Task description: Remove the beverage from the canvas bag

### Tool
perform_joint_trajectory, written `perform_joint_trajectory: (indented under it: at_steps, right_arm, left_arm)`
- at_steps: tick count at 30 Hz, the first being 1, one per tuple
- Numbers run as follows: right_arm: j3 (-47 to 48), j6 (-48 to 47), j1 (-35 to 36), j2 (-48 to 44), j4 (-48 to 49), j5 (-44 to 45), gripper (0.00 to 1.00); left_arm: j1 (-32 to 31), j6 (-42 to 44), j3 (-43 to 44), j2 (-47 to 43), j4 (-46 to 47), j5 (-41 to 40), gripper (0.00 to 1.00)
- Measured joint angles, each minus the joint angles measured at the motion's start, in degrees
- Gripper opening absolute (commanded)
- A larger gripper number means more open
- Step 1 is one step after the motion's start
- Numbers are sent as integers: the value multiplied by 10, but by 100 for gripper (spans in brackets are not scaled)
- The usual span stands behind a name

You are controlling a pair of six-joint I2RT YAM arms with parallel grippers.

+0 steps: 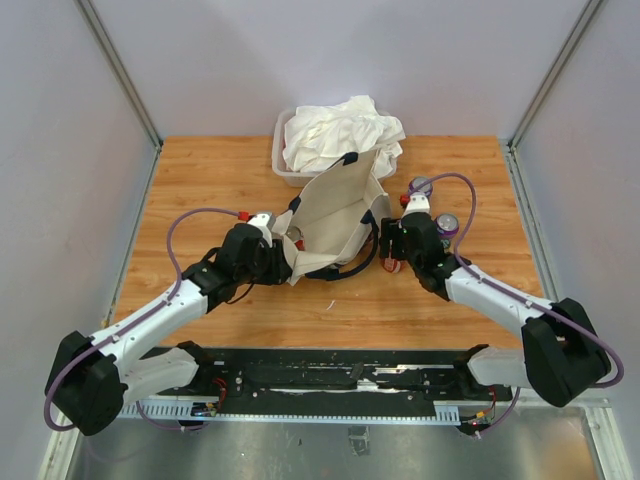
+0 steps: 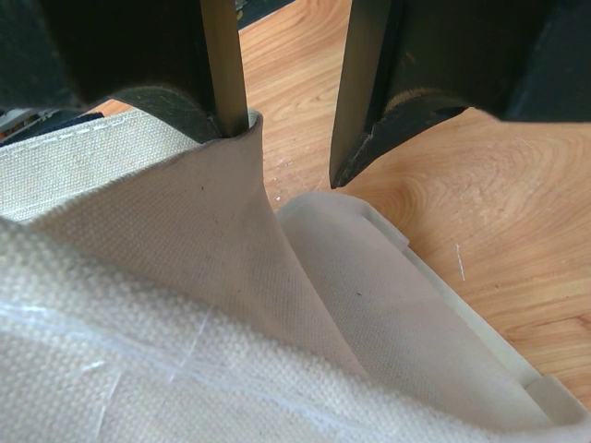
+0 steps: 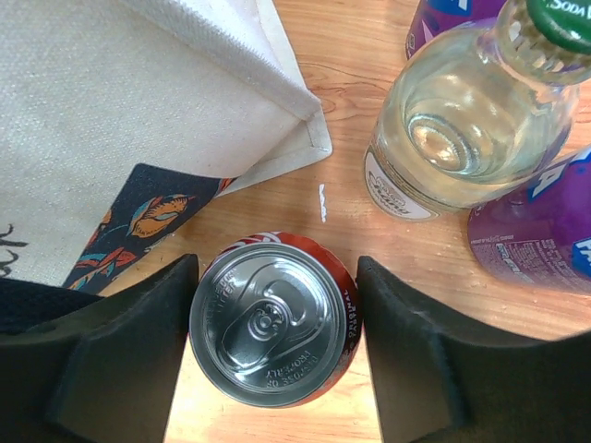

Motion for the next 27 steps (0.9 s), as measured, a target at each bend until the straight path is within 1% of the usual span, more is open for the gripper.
perform_joint_trajectory:
  at_steps: [1, 3, 7, 11, 14, 19, 21, 23, 27]
  right_arm:
    - [0, 1, 0, 0, 0, 0, 81]
    - [0, 3, 0, 1, 1, 0, 84]
    - [1, 1, 0, -10, -2, 1, 85]
    - [19, -12, 2, -40, -26, 6, 84]
    - [57, -35, 21, -65, -48, 22, 78]
    - [154, -98, 102, -94, -60, 33, 66]
    - [195, -118, 122, -91, -62, 12, 60]
    - [243, -131, 128, -74, -72, -16, 55]
    - [307, -142, 131, -22, -80, -77, 52]
  left_arm:
    - [0, 0, 0, -1, 0, 0, 44]
    - [0, 0, 0, -3, -2, 0, 44]
    - [0, 0, 0, -5, -3, -1, 44]
    - [0, 0, 0, -7, -5, -2, 44]
    - [0, 0, 0, -7, -5, -2, 44]
    - [0, 0, 0, -7, -5, -3, 44]
    - [0, 0, 0, -7, -5, -3, 44]
    - [0, 0, 0, -7, -5, -3, 44]
    - [0, 0, 0, -9, -6, -4, 44]
